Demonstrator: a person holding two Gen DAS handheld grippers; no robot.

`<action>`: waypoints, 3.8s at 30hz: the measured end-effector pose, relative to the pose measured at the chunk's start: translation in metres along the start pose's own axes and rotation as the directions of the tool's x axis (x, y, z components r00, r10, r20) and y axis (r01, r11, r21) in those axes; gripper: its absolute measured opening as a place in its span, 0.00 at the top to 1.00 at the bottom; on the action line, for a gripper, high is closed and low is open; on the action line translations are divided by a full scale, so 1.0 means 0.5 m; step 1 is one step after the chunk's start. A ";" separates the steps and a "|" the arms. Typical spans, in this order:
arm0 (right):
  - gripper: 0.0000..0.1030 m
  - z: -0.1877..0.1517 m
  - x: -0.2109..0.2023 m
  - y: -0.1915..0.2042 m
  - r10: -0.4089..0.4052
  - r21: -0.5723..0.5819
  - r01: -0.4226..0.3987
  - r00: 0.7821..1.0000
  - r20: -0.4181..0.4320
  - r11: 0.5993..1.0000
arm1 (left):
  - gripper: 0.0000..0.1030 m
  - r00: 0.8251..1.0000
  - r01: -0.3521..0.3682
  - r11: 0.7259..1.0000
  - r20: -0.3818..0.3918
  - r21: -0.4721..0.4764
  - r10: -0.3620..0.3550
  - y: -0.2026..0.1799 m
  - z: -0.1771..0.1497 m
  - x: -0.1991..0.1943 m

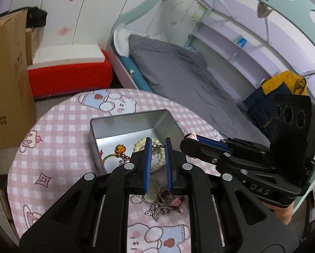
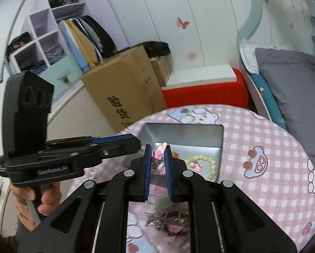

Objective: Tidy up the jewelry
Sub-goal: 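Carry both held charms over the open grey tin, then open both grippers to release the charms into the tin, then move both open grippers back toward the remaining jewelry pile, then grasp a silver chain with the left gripper while the right grasps a pearl chain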

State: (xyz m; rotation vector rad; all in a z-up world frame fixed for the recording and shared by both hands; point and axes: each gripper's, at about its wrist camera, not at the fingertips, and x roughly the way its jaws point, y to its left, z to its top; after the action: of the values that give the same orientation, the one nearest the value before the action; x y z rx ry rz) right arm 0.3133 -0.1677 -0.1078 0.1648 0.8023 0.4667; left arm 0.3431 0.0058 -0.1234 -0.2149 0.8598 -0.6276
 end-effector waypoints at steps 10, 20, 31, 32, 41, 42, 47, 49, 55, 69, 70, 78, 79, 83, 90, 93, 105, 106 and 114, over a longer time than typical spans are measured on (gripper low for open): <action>0.87 -0.016 0.049 -0.034 -0.021 0.028 0.022 0.998 -0.051 0.999 | 0.88 0.996 -0.048 0.999 -0.076 -0.026 0.046 0.022 -0.008 0.064; 0.87 -0.024 0.025 -0.042 -0.021 0.042 0.022 0.999 -0.029 0.999 | 0.42 0.996 -0.070 0.997 -0.056 -0.034 0.068 0.019 -0.016 0.051; 0.86 -0.061 -0.077 -0.022 -0.062 0.012 0.062 0.998 0.031 0.998 | 0.43 0.990 -0.135 0.989 0.042 0.054 0.133 -0.034 -0.058 -0.035; 0.85 -0.071 -0.085 -0.020 -0.069 0.009 0.069 0.997 0.033 0.998 | 0.43 0.989 -0.138 0.988 0.055 0.063 0.134 -0.040 -0.069 -0.046; 0.81 -0.170 -0.113 -0.030 -0.139 0.024 0.139 0.990 0.001 0.990 | 0.43 0.983 -0.181 0.971 0.015 0.154 0.181 -0.068 -0.169 -0.042; 0.80 -0.181 -0.112 -0.029 -0.141 0.027 0.141 0.990 -0.005 0.990 | 0.43 0.983 -0.182 0.970 -0.001 0.160 0.185 -0.069 -0.181 -0.031; 0.78 -0.226 -0.098 -0.032 -0.155 0.034 0.156 0.987 -0.046 0.987 | 0.48 0.974 -0.208 0.961 -0.054 0.181 0.221 -0.070 -0.214 0.018; 0.77 -0.239 -0.095 -0.037 -0.155 0.043 0.158 0.986 -0.056 0.987 | 0.54 0.972 -0.209 0.960 -0.071 0.185 0.225 -0.071 -0.217 0.032; 0.75 -0.255 -0.091 -0.047 -0.169 0.046 0.173 0.983 -0.068 0.984 | 0.66 0.963 -0.218 0.952 -0.110 0.213 0.245 -0.074 -0.229 0.073; 0.68 -0.255 -0.050 -0.014 -0.211 -0.058 0.206 0.972 -0.102 0.977 | 0.94 0.963 -0.265 0.954 -0.016 0.139 0.270 -0.037 -0.225 -0.002; 0.68 -0.254 -0.045 -0.012 -0.220 -0.067 0.213 0.970 -0.106 0.975 | 0.94 0.963 -0.266 0.956 -0.008 0.127 0.269 -0.033 -0.222 -0.012; 0.71 -0.247 -0.003 0.003 -0.293 -0.143 0.274 0.947 -0.131 0.951 | 0.94 0.973 -0.227 0.971 0.045 0.069 0.224 -0.023 -0.212 -0.084; 0.80 -0.247 -0.001 0.007 -0.311 -0.164 0.289 0.941 -0.130 0.943 | 0.94 0.974 -0.224 0.972 0.049 0.069 0.221 -0.025 -0.212 -0.087; 0.89 -0.250 -0.002 0.010 -0.325 -0.193 0.298 0.936 -0.133 0.935 | 0.94 0.978 -0.201 0.978 0.075 0.060 0.196 -0.030 -0.205 -0.110; 0.90 -0.224 -0.076 0.018 -0.297 -0.148 0.287 0.954 -0.046 0.946 | 0.94 0.981 -0.158 0.985 0.125 0.063 0.150 -0.049 -0.184 -0.156; 0.90 -0.199 -0.119 0.033 -0.278 -0.143 0.276 0.961 0.010 0.951 | 0.94 0.980 -0.140 0.988 0.154 0.067 0.128 -0.062 -0.170 -0.179; 0.93 -0.097 -0.211 0.095 -0.195 -0.173 0.219 0.970 0.145 0.960 | 0.94 0.968 -0.093 0.988 0.241 0.122 0.062 -0.113 -0.112 -0.247; 0.93 -0.095 -0.215 0.098 -0.193 -0.176 0.218 0.970 0.150 0.960 | 0.94 0.967 -0.095 0.987 0.249 0.130 0.060 -0.119 -0.104 -0.251; 0.93 -0.068 -0.197 0.112 -0.159 -0.199 0.188 0.975 0.154 0.962 | 0.93 0.983 -0.101 0.984 0.168 0.150 0.075 -0.118 -0.098 -0.199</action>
State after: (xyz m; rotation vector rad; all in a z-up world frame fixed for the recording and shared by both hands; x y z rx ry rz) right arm 0.2107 -0.1647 -0.0494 -0.0721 0.6206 0.3678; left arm 0.2318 0.0212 -0.0666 -0.0825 0.6564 -0.5839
